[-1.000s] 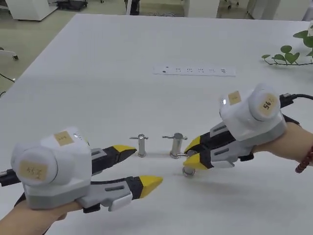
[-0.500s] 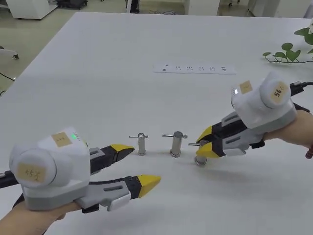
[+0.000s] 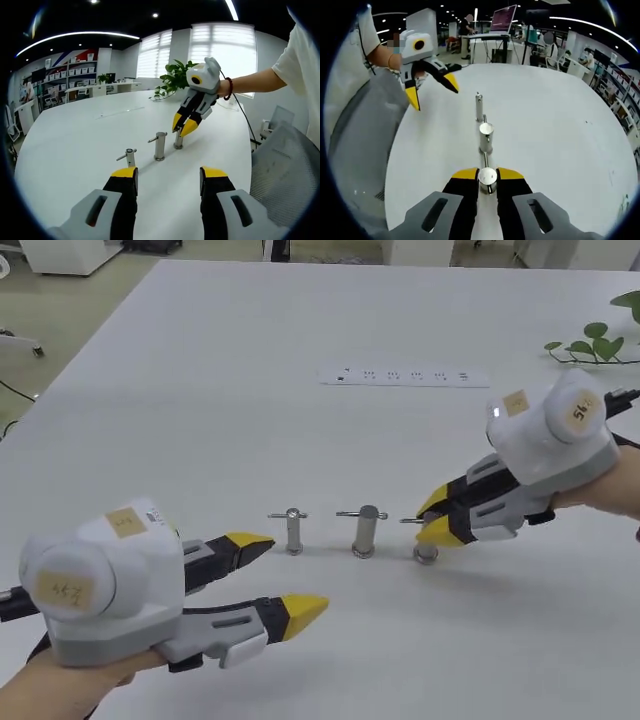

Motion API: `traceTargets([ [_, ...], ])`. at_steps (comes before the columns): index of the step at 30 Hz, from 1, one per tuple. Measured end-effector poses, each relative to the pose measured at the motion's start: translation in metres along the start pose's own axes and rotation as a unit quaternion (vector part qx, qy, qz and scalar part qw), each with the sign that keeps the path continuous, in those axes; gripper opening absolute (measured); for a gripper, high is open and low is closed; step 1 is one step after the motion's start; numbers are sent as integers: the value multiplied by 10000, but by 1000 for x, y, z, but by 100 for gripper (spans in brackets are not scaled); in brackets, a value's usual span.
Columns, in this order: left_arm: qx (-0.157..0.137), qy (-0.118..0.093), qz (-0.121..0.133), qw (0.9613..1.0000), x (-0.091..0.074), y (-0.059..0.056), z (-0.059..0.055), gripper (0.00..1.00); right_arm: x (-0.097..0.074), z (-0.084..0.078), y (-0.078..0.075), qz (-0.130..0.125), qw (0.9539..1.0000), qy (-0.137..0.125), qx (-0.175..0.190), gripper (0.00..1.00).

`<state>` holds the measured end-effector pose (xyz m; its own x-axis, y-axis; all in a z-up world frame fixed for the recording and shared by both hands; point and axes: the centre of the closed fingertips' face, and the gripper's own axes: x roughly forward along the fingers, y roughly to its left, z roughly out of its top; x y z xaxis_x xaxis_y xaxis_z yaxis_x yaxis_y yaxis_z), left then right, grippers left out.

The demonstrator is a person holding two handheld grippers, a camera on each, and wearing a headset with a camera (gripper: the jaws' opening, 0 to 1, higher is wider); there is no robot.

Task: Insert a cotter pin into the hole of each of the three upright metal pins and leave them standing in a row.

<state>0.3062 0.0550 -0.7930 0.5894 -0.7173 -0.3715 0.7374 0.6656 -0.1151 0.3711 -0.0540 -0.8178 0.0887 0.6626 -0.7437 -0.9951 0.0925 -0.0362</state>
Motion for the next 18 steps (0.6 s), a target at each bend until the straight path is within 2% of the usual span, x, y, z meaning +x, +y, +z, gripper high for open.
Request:
traceTargets([
  [11, -3, 12, 7, 10000, 0, 0, -1, 48, -1, -5, -7, 0, 10000, 1, 2, 13],
  [18, -40, 56, -37, 10000, 1, -4, -2, 48, -2, -8, -9, 103, 9999, 28, -9, 14],
])
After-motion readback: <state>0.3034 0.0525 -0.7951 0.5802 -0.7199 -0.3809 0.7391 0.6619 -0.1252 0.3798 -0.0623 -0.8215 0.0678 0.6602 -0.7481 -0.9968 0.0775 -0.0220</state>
